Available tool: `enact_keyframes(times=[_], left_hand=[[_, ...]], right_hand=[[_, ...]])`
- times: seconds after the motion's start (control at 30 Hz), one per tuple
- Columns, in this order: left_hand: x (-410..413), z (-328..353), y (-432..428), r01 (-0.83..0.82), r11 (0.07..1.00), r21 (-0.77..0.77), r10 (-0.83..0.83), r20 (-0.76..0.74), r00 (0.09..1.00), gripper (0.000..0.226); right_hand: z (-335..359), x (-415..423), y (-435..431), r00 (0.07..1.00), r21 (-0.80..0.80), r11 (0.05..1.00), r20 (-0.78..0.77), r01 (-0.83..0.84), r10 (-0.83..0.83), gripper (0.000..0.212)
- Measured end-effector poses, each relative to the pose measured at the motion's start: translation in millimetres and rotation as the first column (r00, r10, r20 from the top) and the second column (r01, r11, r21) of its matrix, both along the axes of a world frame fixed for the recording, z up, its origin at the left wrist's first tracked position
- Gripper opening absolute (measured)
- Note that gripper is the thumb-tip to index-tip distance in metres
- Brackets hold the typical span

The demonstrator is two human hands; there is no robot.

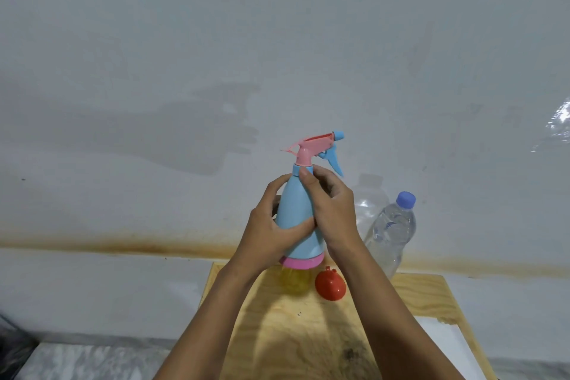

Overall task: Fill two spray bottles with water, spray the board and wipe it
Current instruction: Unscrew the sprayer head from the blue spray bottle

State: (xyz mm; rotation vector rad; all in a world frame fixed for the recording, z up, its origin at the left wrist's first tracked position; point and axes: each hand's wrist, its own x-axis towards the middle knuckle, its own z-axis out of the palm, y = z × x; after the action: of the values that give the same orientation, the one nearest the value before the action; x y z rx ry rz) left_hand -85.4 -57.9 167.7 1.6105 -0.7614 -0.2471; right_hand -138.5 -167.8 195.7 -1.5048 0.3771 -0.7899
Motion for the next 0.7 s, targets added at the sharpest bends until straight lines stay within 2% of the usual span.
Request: enact_keyframes(times=[0.2,0.37,0.5,0.57,0.7], left_hand=[[1.0,-1.1,1.2,-0.033,0.999,0.016,0.032,0.019,0.999,0.079],[0.3,-1.8,0.0,-0.063,0.998,0.006,0.063,0.023,0.998,0.076],[1.5,-2.5,-1.3,-0.062,0.998,0.024,0.061,0.039,0.997,0.080],[2.8,-3.8,-1.9,-0.059,0.998,0.033,0.058,0.041,0.997,0.083],[3.1,-5.9,-1.3,-0.074,0.996,0.040,0.072,0.061,0.996,0.083]], right_hand=[[-2.5,3.5,3.9,1.000,0.029,0.999,0.006,0.014,-0.014,0.035],[-4.3,5.6,1.7,0.999,0.027,0.999,-0.021,0.035,-0.035,0.026],[-4.6,6.4,1.3,1.000,-0.003,1.000,-0.022,0.014,-0.014,0.034],[-3.1,7.6,1.8,0.998,-0.022,0.998,-0.010,0.061,-0.062,0.036],[-0.9,7.0,-0.2,0.996,-0.074,0.994,-0.021,0.084,-0.086,0.023]])
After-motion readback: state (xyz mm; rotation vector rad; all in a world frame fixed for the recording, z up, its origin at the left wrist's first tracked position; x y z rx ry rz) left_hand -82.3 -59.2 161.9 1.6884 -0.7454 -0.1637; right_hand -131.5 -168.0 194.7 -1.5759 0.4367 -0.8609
